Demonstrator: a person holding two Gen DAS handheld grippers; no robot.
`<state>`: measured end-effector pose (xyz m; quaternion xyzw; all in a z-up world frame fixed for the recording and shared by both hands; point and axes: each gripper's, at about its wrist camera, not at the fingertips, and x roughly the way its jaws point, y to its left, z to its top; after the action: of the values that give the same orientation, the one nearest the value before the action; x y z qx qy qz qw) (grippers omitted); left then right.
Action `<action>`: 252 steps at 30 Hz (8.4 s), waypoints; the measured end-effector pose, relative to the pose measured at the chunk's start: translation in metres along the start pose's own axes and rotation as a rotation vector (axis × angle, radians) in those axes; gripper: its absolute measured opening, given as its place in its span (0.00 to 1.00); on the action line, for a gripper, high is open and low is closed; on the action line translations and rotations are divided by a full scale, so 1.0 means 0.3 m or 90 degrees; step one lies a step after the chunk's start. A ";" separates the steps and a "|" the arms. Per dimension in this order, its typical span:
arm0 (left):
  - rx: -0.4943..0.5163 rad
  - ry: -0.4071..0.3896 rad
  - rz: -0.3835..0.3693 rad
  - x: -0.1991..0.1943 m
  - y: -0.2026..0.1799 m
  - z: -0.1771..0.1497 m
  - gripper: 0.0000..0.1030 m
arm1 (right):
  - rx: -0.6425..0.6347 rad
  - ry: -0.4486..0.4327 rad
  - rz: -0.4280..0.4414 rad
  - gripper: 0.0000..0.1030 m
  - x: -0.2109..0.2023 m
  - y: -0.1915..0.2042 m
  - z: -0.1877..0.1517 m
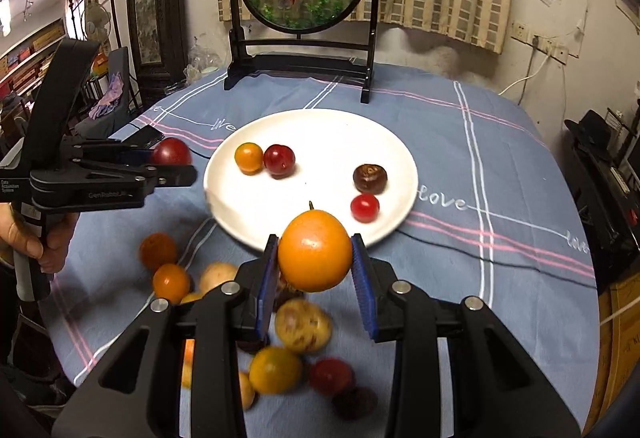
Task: Organize fruits
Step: 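Carry the held plum and orange over the white plate with both grippers, then lower the plum and orange onto the plate and open both grippers, then withdraw both open grippers from the plate toward the fruit cluster, then grasp a spotted yellow fruit with the left gripper while the right grasps a pale beige fruit, then carry the spotted yellow fruit and pale beige fruit over the plate, then lower both fruits onto the plate and open both grippers, then withdraw both open grippers from the plate toward the fruit cluster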
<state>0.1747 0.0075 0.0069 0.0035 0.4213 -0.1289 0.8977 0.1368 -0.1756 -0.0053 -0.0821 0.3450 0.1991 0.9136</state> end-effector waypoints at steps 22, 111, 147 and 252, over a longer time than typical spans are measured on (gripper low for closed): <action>-0.037 0.096 -0.007 0.318 0.019 0.105 0.55 | -0.002 0.122 0.032 0.41 0.395 -0.041 0.117; 0.049 0.098 -0.058 -0.041 -0.222 -0.497 0.77 | 0.116 0.070 0.063 0.59 -0.118 -0.027 -0.446; 0.038 0.074 -0.062 -0.084 -0.120 -0.467 0.38 | -0.046 0.133 0.039 0.42 0.042 0.206 -0.361; -0.041 0.014 0.059 -0.076 0.016 -0.215 0.71 | 0.125 0.052 -0.017 0.57 -0.023 -0.139 -0.264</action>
<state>0.1131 0.0249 -0.0179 -0.0041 0.4342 -0.0734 0.8978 0.1022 -0.2383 -0.0594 -0.0047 0.3989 0.1485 0.9049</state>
